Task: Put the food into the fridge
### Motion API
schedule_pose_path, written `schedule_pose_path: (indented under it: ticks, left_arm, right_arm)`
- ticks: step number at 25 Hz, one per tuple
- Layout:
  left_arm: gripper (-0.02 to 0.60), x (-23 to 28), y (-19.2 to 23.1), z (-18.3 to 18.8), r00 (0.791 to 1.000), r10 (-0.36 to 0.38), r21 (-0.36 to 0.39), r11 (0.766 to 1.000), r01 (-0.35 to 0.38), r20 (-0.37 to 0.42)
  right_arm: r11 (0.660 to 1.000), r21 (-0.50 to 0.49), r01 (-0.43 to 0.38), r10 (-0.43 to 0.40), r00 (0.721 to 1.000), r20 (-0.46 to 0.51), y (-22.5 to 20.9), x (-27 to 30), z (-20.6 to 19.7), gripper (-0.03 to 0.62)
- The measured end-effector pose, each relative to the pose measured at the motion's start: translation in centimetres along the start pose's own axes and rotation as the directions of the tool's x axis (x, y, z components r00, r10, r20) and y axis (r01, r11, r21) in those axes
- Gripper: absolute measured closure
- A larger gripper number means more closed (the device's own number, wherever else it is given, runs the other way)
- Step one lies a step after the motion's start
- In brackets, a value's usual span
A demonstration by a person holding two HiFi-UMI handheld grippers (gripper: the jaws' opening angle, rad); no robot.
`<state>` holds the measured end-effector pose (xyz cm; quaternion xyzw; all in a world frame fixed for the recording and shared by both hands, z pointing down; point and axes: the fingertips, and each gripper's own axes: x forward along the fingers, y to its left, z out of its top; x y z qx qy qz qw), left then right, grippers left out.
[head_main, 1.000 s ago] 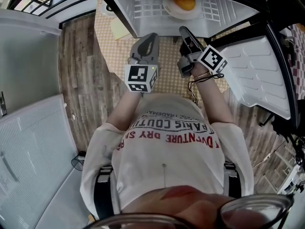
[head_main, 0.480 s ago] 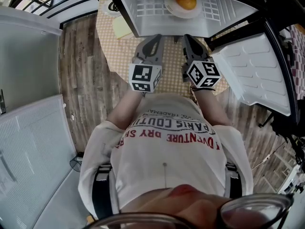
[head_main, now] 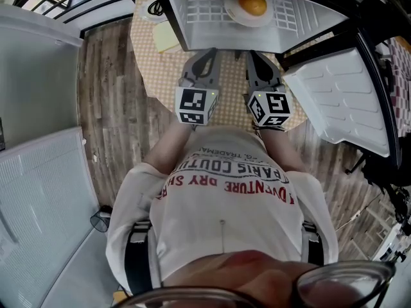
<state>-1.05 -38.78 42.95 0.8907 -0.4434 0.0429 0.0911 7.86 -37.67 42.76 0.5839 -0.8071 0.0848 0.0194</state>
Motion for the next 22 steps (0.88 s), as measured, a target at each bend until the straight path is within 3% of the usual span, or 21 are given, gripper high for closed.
schedule_pose_path:
  ticks: [6,11,22]
  left_arm:
    - [0.554,-0.04,-0.16,0.09,1.0,-0.011,-0.003,1.0,0.011,0.002]
    - [0.554,-0.01,-0.26,0.09,1.0,-0.022,0.011,1.0,0.021,0.006]
    - [0.554,-0.02,0.13,0.3,1.0,-0.028,0.013,1.0,0.028,0.012]
  right_arm:
    - [0.999,0.032,0.006,-0.006,1.0,-0.007,-0.21,-0.07,-0.42,0.568]
    - [0.999,-0.045,0.01,-0.011,1.0,-0.004,0.07,-0.09,-0.23,0.568]
    - [0.999,-0.036,-0.003,0.003,1.0,-0.01,0.64,0.51,-0.18,0.568]
